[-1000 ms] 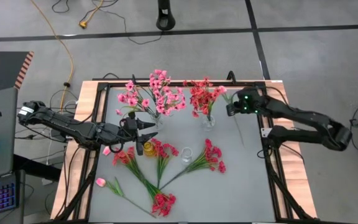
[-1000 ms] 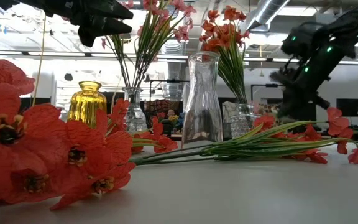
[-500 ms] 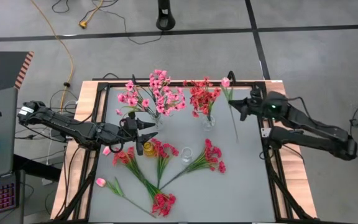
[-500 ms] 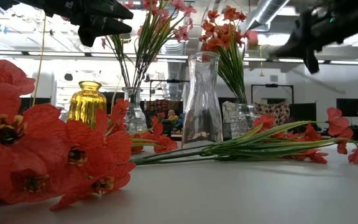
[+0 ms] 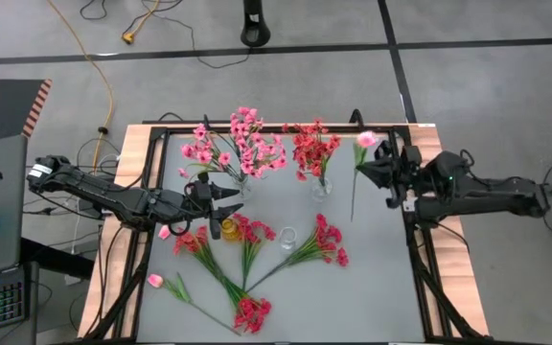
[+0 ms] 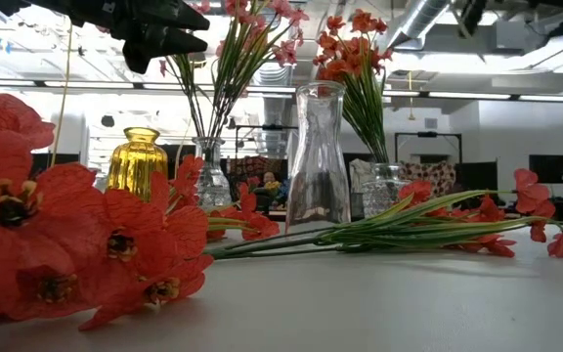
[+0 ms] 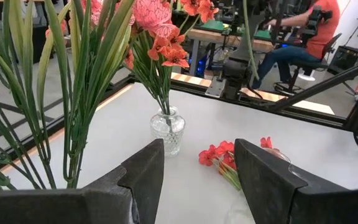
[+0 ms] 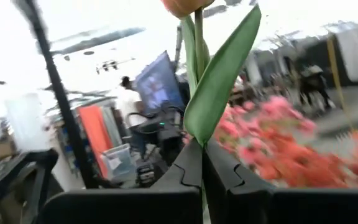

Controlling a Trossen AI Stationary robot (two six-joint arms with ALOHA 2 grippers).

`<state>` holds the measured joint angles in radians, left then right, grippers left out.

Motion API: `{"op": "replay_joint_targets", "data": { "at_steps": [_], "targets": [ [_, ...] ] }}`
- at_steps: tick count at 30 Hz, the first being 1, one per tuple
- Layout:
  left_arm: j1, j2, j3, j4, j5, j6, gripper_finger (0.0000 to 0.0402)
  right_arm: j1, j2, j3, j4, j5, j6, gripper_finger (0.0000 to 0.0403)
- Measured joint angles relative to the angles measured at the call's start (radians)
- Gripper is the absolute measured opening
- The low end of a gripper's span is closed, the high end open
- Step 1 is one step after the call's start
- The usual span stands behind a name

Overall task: Sort flowers into vase by color
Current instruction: Put the top light pink flower into the bottom transparent vase

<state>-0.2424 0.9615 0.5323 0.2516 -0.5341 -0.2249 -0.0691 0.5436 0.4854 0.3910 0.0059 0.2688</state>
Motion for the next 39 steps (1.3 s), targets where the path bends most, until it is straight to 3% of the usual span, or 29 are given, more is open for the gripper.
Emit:
{"op": "replay_joint_targets", "data": {
  "at_steps": [12, 24, 30, 39],
  "targets": [
    [0.0, 0.0, 0.0, 0.0, 0.004, 0.0, 0.0183, 0.178, 0.363, 0.0, 0.516, 0.0, -0.363, 0.0024],
    [0.0, 0.0, 0.0, 0.0, 0.004, 0.005, 0.0183, 0.237, 0.715, 0.0, 1.029, -0.004, -0.46, 0.0024],
    [0.0, 0.0, 0.0, 0.0, 0.004, 0.006, 0.0183, 0.267, 0.826, 0.0, 1.177, -0.005, -0.453, 0.0024],
    [0.0, 0.0, 0.0, 0.0, 0.004, 0.006, 0.0183, 0.272, 0.948, 0.061, 1.176, -0.006, -0.453, 0.0024]
  ]
}}
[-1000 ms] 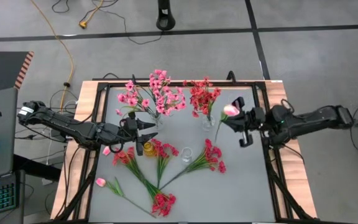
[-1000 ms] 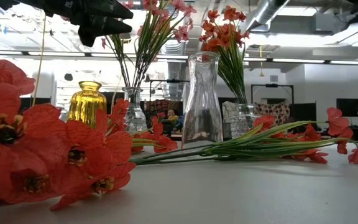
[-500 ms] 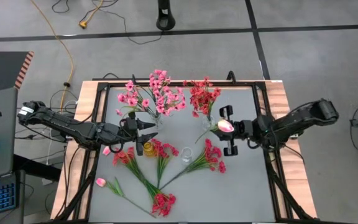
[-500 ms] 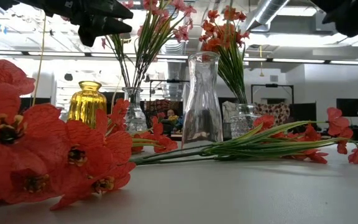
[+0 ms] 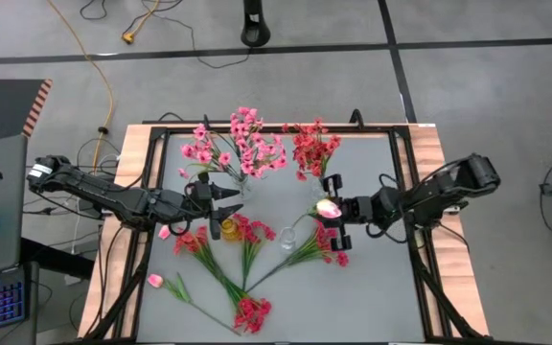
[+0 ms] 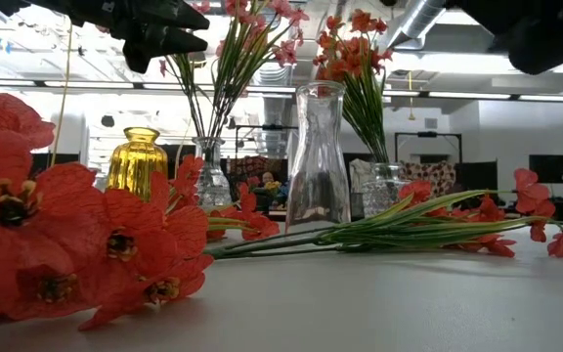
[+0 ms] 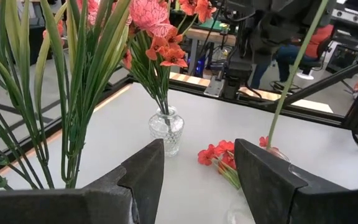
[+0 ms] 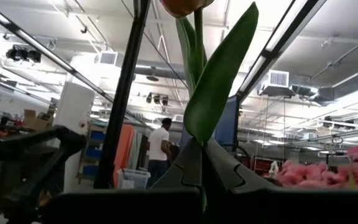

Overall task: Sort flowers into vase by color
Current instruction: Put the top light pink flower into the bottom transparent vase

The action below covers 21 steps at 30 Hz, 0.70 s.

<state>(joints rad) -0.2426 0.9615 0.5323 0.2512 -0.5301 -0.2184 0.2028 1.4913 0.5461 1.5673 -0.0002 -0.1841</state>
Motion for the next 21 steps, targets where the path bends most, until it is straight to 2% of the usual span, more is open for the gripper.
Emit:
{"op": "replay_joint_targets", "data": {
  "at_steps": [7, 15, 21],
  "targets": [
    [0.0, 0.0, 0.0, -0.002, 0.0, 0.0, 0.0183, 0.0, 0.066, 0.03, 0.0, 0.0, 0.0, 0.0025],
    [0.0, 0.0, 0.0, -0.01, 0.0, -0.002, 0.0183, 0.0, 0.066, 0.031, -0.095, 0.0, 0.0, 0.0051],
    [0.0, 0.0, 0.0, -0.011, 0.0, -0.002, 0.0183, -0.002, 0.066, 0.031, -0.118, 0.016, 0.0, 0.0056]
  ]
}}
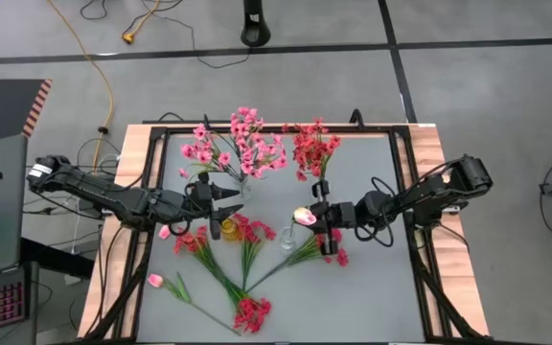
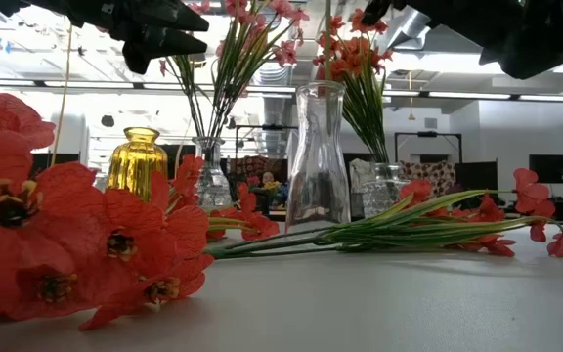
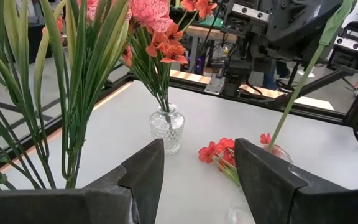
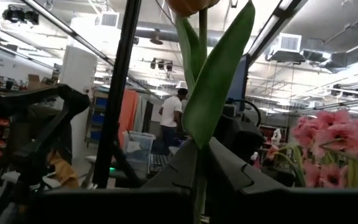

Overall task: Sort flowers into vase by color
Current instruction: Put the top light pink flower into the bottom transparent vase, then put the bottom left red flowers into the yellow vase

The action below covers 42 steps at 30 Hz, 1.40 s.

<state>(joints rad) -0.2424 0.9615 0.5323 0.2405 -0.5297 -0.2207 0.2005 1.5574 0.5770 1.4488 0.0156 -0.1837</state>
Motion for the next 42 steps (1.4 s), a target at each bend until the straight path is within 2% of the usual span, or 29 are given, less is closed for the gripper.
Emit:
{"op": "replay_joint_targets", "data": {
  "at_steps": [8, 17, 23, 31, 37, 42],
  "targets": [
    [0.0, 0.0, 0.0, 0.0, 0.0, -0.001, 0.0183, 0.0, 0.0, 0.0, -0.036, 0.11, 0.0, 0.0073],
    [0.0, 0.0, 0.0, 0.0, 0.02, -0.011, 0.0183, 0.0, -0.009, 0.0, -0.09, 0.129, -0.001, 0.0158],
    [0.0, 0.0, 0.019, -0.041, 0.105, -0.063, 0.0183, 0.003, -0.115, 0.0, -0.37, 0.168, -0.001, 0.0203],
    [-0.039, 0.003, 0.175, -0.314, 0.132, -0.134, 0.0183, 0.002, -0.321, 0.0, -0.74, 0.169, -0.001, 0.0219],
    [-0.095, 0.007, 0.292, -0.554, 0.135, -0.325, 0.0183, 0.002, -0.469, -0.001, -0.97, 0.169, 0.0, 0.0219],
    [-0.156, 0.011, 0.303, -0.624, 0.228, -0.493, 0.0183, 0.002, -0.562, -0.001, -1.119, 0.169, 0.0, 0.0219]
  ]
}}
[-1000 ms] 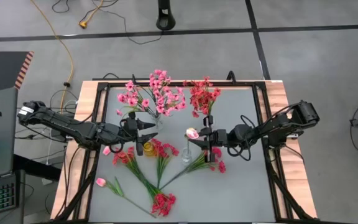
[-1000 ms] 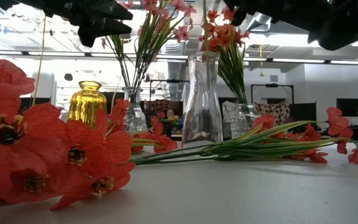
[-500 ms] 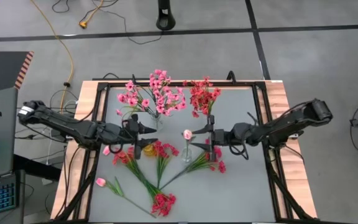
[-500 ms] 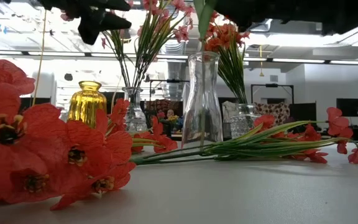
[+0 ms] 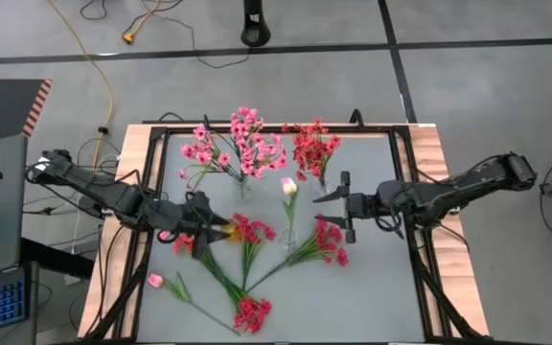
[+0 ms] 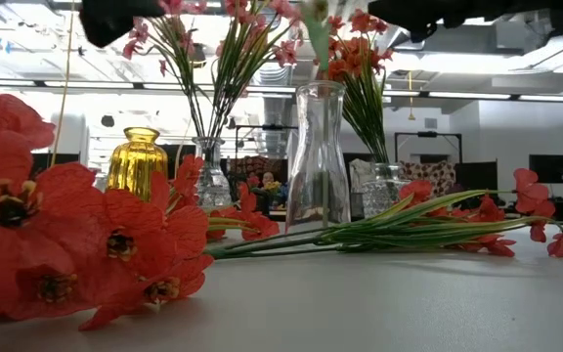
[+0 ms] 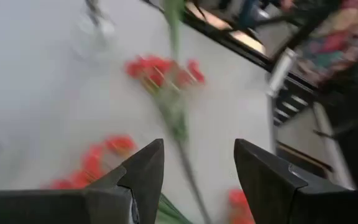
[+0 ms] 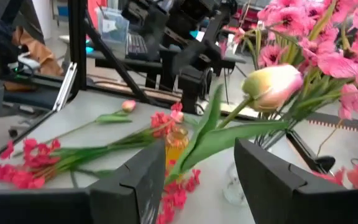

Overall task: Sort flowers into vase by color
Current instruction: Put the bottom left red flowers into the yellow vase

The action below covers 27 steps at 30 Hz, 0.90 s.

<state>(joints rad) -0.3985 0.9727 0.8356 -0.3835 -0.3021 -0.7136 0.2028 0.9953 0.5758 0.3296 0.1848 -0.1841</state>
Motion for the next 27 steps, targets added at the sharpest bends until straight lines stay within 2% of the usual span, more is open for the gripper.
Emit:
{"op": "replay_joint_targets", "data": {
  "at_steps": [7, 19, 23, 27],
  "targets": [
    [-0.074, 0.115, -0.003, -0.007, 0.093, -0.055, 0.0183, 0.0, -0.045, 0.0, -0.062, 0.0, 0.0, 0.0218],
    [-0.113, 0.396, -0.004, 0.015, 0.342, -0.047, 0.0183, 0.0, -0.04, 0.0, -0.061, 0.0, 0.001, 0.0218],
    [-0.122, 0.471, 0.007, 0.053, 0.376, 0.02, 0.0183, 0.0, -0.04, 0.0, -0.061, 0.0, 0.001, 0.0218],
    [-0.122, 0.544, 0.056, 0.057, 0.372, 0.17, 0.0183, 0.0, -0.04, 0.0, -0.061, 0.0, 0.001, 0.0218]
  ]
}}
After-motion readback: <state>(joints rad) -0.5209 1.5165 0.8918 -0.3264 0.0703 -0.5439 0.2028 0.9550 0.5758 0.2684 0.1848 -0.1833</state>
